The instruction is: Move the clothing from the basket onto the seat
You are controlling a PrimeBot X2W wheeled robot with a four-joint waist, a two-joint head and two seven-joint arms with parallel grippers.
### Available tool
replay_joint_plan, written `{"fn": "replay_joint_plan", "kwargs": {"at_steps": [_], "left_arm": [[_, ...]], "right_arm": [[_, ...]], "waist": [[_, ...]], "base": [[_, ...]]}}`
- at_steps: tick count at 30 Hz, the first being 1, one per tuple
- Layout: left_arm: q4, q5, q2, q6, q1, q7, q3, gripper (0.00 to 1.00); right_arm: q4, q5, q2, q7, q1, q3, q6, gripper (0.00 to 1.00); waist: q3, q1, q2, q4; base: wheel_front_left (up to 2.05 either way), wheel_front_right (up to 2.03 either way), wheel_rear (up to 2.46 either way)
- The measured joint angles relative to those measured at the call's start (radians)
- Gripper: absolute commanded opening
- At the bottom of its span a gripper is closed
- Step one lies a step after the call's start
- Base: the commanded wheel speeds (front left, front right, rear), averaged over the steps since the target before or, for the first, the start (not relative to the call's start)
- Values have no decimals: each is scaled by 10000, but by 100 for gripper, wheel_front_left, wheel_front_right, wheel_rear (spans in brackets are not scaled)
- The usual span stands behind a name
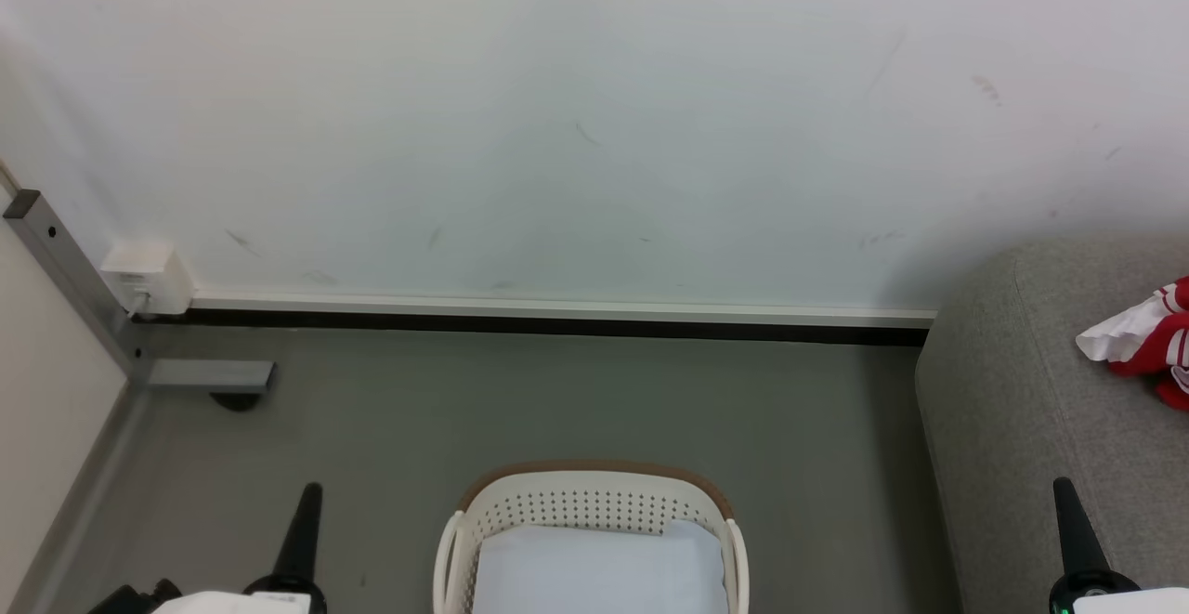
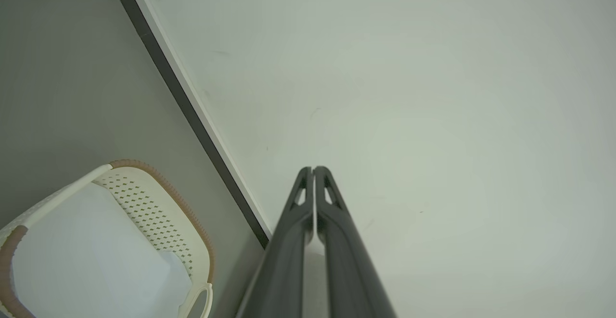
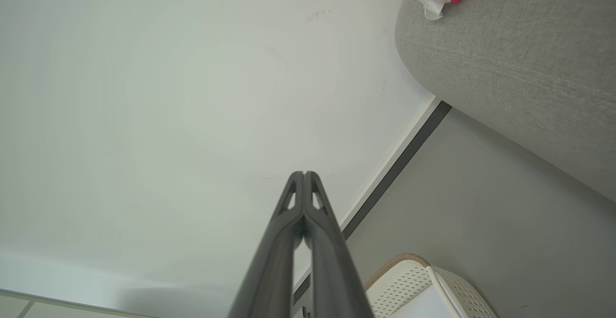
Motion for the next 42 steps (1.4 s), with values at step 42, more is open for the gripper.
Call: {"fn": "replay_joint_plan", "kwargs": {"at_steps": [42], "left_arm": [[-288, -3196, 17, -211, -397, 821, 424, 0]], "right_arm": [[-178, 3193, -38, 840, -496, -105, 0, 0]], "waist": [[179, 0, 0, -92]], "base": [[0, 0, 0]]}}
